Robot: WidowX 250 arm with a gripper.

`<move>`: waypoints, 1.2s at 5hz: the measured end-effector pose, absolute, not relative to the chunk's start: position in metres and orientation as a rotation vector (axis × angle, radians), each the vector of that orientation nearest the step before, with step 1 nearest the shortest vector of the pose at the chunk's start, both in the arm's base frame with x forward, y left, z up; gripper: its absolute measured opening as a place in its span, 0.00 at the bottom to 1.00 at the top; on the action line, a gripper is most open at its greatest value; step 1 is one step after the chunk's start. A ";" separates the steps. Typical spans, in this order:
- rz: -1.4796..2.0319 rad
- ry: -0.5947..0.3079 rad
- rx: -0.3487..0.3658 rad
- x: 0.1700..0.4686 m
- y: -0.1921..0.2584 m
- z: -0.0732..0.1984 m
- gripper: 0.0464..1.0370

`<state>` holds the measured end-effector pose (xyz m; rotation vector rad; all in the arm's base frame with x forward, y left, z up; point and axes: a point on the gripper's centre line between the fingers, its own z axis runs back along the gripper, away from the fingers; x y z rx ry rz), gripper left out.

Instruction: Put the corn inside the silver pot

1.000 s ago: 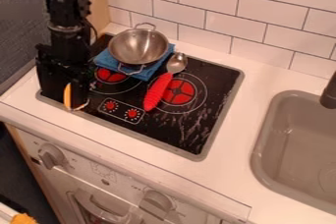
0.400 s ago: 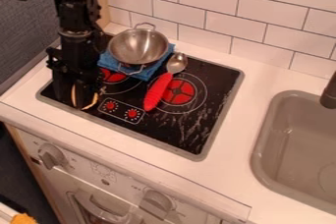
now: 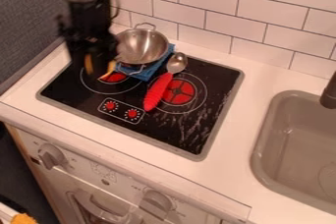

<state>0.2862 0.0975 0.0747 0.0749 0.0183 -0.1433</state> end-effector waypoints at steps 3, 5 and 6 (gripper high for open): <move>-0.179 0.090 0.081 0.363 0.083 0.033 0.30; -0.166 0.078 0.087 0.372 0.090 0.037 0.04; -0.150 0.077 0.076 0.370 0.098 0.038 0.21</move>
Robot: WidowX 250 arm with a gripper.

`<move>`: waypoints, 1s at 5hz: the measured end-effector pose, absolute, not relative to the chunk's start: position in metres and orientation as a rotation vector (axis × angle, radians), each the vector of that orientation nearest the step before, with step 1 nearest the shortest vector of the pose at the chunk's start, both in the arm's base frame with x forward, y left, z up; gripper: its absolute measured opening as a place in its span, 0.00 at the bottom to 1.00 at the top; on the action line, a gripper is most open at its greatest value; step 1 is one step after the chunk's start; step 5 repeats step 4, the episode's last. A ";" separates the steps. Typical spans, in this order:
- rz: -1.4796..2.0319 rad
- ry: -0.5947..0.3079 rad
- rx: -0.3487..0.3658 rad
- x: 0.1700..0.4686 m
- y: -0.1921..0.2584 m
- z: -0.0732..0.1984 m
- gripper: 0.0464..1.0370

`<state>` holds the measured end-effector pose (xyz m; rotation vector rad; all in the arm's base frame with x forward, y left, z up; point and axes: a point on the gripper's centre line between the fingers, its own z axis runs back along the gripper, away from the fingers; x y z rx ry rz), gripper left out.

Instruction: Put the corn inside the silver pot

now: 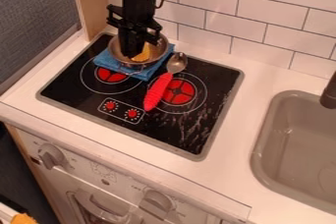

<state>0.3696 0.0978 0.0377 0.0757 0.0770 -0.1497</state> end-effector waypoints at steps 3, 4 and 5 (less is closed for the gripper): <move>-0.153 0.011 0.105 0.361 0.099 0.073 0.97; -0.121 -0.003 0.135 0.365 0.110 0.083 0.97; -0.121 -0.003 0.135 0.365 0.110 0.083 0.97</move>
